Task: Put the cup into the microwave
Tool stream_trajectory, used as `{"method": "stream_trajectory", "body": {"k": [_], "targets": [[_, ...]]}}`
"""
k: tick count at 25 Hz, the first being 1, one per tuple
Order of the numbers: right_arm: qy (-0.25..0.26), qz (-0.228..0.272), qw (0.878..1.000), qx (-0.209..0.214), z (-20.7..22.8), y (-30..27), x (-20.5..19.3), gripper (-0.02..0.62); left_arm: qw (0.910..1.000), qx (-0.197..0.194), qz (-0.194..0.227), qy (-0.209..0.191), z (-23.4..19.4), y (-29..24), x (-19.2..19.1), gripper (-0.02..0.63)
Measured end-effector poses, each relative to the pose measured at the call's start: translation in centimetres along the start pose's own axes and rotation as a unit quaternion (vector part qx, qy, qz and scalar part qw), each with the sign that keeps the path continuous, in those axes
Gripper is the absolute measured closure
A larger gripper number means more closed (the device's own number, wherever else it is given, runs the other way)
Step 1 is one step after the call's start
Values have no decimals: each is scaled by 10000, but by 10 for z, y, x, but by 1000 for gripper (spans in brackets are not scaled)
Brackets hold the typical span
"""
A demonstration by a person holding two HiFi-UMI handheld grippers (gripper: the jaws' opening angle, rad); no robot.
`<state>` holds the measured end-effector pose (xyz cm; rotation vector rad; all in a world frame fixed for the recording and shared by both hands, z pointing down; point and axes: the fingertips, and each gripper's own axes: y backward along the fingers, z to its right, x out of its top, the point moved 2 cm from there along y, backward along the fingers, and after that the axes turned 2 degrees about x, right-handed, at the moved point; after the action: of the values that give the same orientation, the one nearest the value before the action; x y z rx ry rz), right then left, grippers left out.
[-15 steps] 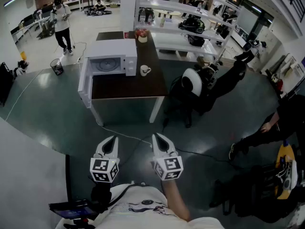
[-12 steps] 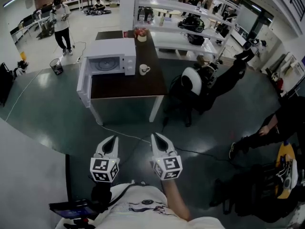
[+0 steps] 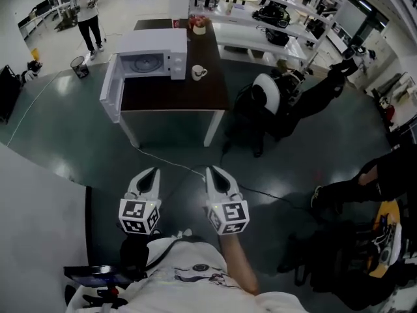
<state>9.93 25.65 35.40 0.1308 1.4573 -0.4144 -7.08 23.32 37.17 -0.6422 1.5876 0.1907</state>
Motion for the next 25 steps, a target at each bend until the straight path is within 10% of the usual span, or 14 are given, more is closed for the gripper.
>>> {"method": "stream_trajectory", "body": {"k": [25], "targets": [[-196, -392, 9990, 72, 24, -47, -6, 594, 9994, -33, -208, 292, -15, -60, -4, 607]]}}
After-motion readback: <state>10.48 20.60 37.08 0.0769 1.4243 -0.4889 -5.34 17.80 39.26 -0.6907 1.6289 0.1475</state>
